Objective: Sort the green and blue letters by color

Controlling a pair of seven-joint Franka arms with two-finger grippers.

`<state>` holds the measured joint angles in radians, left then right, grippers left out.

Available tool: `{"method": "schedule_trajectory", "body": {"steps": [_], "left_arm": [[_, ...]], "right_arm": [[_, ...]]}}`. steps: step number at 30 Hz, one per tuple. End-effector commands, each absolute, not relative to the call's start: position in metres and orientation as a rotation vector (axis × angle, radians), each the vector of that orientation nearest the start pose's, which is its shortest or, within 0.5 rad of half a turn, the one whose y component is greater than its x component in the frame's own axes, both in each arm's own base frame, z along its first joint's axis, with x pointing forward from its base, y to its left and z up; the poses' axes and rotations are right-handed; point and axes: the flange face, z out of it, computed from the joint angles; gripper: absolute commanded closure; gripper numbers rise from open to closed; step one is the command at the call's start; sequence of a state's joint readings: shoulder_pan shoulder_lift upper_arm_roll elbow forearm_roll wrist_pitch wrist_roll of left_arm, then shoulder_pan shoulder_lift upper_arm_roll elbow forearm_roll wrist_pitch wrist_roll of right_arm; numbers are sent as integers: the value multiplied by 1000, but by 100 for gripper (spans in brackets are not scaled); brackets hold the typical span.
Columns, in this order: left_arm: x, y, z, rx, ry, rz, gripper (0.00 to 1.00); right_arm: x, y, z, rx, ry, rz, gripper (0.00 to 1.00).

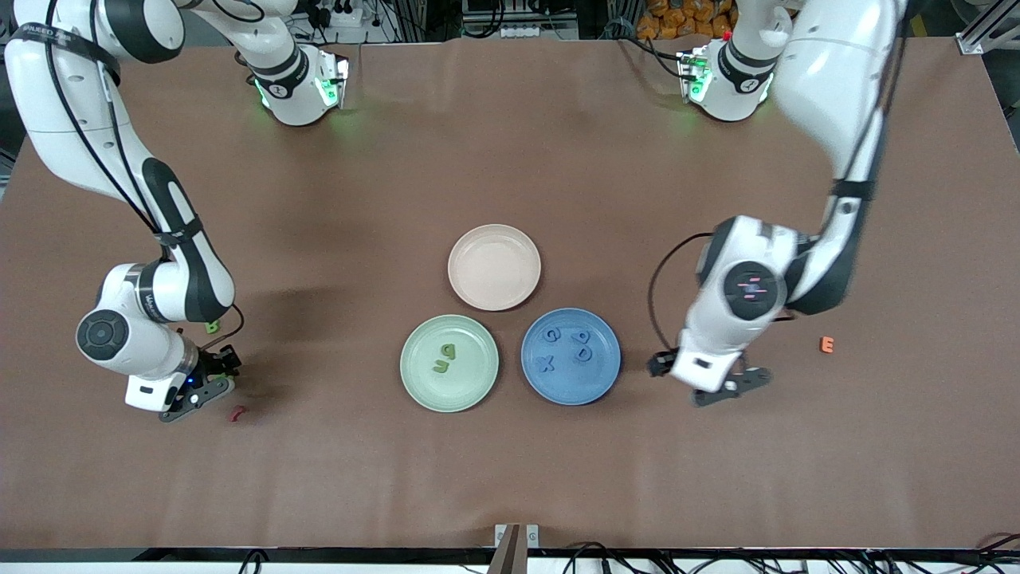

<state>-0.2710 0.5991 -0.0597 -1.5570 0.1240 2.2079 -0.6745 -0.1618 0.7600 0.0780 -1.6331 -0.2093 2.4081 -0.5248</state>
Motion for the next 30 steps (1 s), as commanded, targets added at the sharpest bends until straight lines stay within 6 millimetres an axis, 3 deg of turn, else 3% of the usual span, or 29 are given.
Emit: {"method": "schedule_trajectory", "body": {"steps": [1,7,11,18,27,30], "left_arm": [[659,-157,330,-3131,-355,-86,0],[656,-99,337,-3183,-295,-54,0],[644,-91,344,-3196,-293,-48,0],[618,-108,355,-3176,-308,-49,0],[577,-178,352,-3182,-455,-96,0],[568,-183,349,-3165,-425,-98,0]], "right_arm": [[690,-68,173,-3080,-924,-4,58],[692,-69,173,-3055,-1001,-4,86],[693,-69,173,-3055,-999,-7,92],[699,-68,184,-3055,-964,-36,99],[708,-56,210,-3003,-828,-25,100],[711,-47,218,-2975,-760,-41,100]]}}
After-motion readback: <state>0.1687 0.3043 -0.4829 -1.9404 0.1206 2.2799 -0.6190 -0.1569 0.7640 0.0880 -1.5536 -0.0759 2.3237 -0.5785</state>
